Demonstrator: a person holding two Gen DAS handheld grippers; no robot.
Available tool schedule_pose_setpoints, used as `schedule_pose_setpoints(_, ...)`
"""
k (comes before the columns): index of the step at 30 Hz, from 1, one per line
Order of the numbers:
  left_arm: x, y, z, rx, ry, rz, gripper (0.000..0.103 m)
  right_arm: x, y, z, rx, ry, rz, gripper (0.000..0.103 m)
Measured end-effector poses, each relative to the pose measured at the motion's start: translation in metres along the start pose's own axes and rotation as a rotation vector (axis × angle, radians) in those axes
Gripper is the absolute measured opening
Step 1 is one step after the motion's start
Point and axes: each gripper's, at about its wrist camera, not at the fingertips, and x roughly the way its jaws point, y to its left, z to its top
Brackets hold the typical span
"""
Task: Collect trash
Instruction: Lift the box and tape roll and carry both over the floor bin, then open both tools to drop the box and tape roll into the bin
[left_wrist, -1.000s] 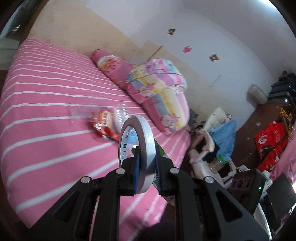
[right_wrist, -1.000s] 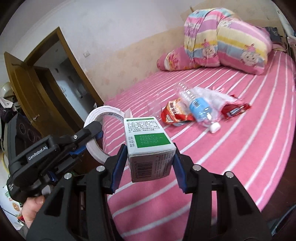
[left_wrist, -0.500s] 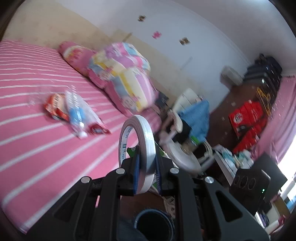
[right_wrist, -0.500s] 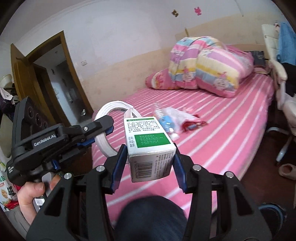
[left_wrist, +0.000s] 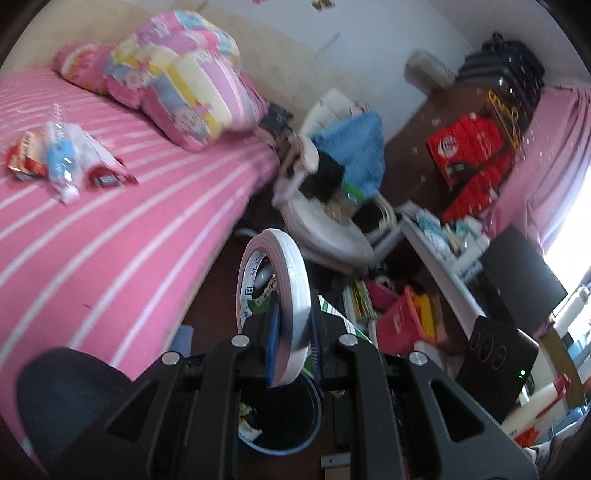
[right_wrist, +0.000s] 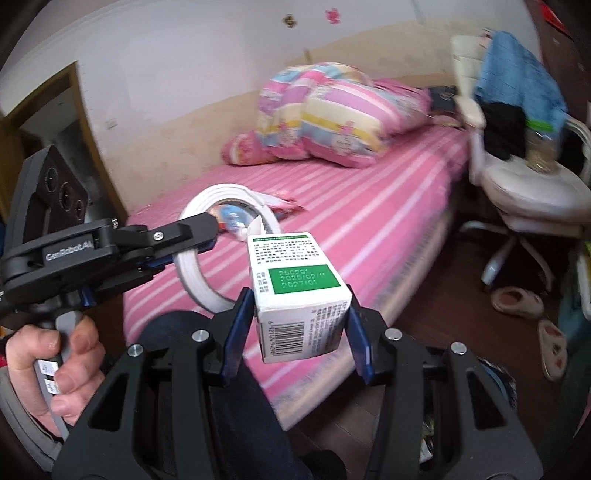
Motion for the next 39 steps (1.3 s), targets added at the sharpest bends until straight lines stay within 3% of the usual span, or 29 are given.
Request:
schedule_pose_setpoints(14,0.119,-0.031,-0.038,0.057,0.282,-0.026,0.014,-0.006,-0.113,-0.057,0.213,0.079,-0.173,0.049)
schedule_pose_setpoints(23,0.192,-0.036,-0.070,0.096,0.501,-0.041,0.014,0.002,-0.148,-0.083,0.289,0.133,-0.233,0.049)
schedule_pose_setpoints(32,0.252,-0.023,-0.097,0.026,0.671,-0.079,0.014,0.017,-0.181,-0.110,0.356,0.207,-0.311,0.049)
schedule_pose_setpoints(35,0.265,-0.021,-0.105,0.011,0.716,-0.084,0.015,0.023,-0.190,-0.119,0.384,0.249,-0.323,0.051)
schedule_pose_setpoints(39,0.275,-0.023,-0.116,0.014,0.756,-0.089,0.018,0.021,-0.196,-0.124,0.416,0.259,-0.353,0.072)
